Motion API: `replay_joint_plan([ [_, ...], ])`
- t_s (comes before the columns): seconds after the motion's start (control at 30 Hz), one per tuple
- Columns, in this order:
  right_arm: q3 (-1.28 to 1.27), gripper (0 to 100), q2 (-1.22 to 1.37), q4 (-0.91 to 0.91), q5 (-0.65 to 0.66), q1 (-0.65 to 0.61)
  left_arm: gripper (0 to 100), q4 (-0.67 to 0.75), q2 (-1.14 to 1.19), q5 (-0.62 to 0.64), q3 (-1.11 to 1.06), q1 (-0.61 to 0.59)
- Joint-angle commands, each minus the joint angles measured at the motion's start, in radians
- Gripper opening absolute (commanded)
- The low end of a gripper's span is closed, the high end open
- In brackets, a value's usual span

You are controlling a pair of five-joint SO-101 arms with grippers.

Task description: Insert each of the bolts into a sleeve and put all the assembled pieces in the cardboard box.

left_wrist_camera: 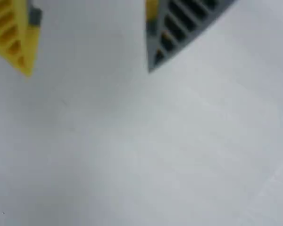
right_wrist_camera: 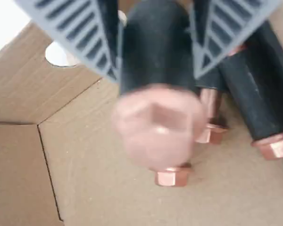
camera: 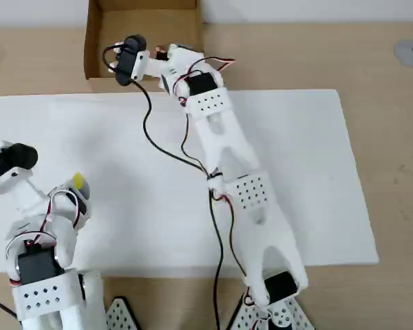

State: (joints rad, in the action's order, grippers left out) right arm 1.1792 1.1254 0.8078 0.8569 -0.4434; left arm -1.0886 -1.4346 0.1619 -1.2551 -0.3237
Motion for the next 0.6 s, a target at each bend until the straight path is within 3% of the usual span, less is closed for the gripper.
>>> replay_joint_plan([
  [0.0, 0.074, 11.6, -0.031, 0.002, 0.009, 0.002, 17, -0.002, -0.004, -0.002, 0.005, -0.011],
  [0.1, 0.076, 17.3, -0.031, 0.002, 0.009, 0.010, 17, -0.002, -0.004, -0.002, 0.005, -0.011],
  [0.3, 0.145, 17.8, -0.031, 0.031, -0.008, 0.035, 17, -0.002, -0.004, -0.002, 0.005, -0.011],
  [0.57, 0.249, 17.9, -0.031, 0.097, -0.193, 0.074, 17, -0.002, -0.002, -0.002, 0.006, -0.011],
])
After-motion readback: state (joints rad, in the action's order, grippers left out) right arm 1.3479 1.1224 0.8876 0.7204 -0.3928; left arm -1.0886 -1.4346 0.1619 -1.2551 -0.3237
